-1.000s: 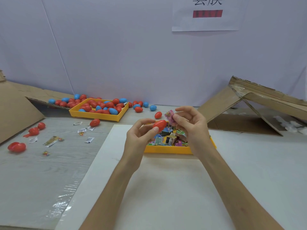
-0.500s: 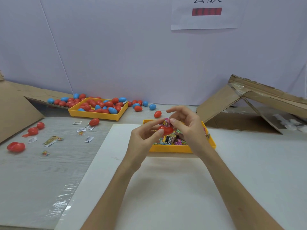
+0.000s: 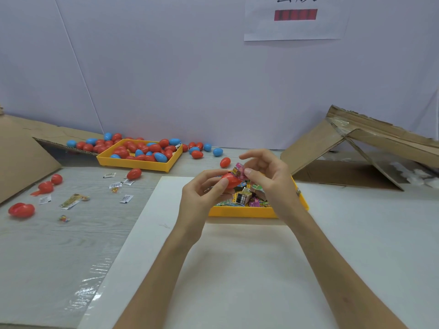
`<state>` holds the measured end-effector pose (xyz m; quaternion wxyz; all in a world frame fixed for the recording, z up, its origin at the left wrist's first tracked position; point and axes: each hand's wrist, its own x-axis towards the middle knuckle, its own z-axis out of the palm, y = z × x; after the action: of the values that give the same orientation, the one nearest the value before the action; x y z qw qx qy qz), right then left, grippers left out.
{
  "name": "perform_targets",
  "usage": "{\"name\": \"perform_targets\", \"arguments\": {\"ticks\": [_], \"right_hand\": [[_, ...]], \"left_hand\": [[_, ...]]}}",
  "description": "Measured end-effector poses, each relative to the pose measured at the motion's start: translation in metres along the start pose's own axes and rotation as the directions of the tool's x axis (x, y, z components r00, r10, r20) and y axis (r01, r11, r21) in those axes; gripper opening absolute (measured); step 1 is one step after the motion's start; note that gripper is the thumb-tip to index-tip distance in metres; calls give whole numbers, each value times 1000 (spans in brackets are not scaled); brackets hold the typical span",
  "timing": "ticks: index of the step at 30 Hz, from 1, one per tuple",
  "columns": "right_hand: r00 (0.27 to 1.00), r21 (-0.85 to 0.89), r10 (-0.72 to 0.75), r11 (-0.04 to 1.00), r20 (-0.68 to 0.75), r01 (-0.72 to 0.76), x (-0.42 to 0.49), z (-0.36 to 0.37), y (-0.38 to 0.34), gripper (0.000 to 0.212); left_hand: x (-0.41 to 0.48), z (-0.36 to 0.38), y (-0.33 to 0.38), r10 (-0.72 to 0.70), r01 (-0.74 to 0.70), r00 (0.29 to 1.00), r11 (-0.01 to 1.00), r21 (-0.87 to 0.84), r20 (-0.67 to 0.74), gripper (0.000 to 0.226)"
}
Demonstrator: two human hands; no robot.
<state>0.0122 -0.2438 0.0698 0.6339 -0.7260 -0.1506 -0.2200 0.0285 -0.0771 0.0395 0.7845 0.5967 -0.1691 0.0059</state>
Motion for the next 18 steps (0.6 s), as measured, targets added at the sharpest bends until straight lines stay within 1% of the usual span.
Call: {"name": "perform_targets", "arguments": {"ticks": [4, 6, 11, 14, 18], "right_hand": [[1000, 0, 0, 1000, -21, 0, 0, 0, 1, 28], [1000, 5, 0, 1000, -28, 0, 0, 0, 1, 27], [1000, 39, 20, 999, -14, -20, 0, 2, 0, 26], [1000, 25, 19, 1000, -11, -19, 0, 4, 2, 25], [1000, 7, 25, 1000, -11, -25, 0, 4, 5, 24]], "left_hand": [[0, -1, 2, -39, 37, 999, 996, -77, -33, 18], [1, -2, 2, -48, 44, 998, 994, -99, -37, 23], [1, -2, 3, -51, 47, 998, 995, -89, -48, 35], [2, -3, 2, -57, 54, 997, 996, -69, -51, 34], [2, -3, 2, -48, 47, 999, 996, -74, -17, 35]]}}
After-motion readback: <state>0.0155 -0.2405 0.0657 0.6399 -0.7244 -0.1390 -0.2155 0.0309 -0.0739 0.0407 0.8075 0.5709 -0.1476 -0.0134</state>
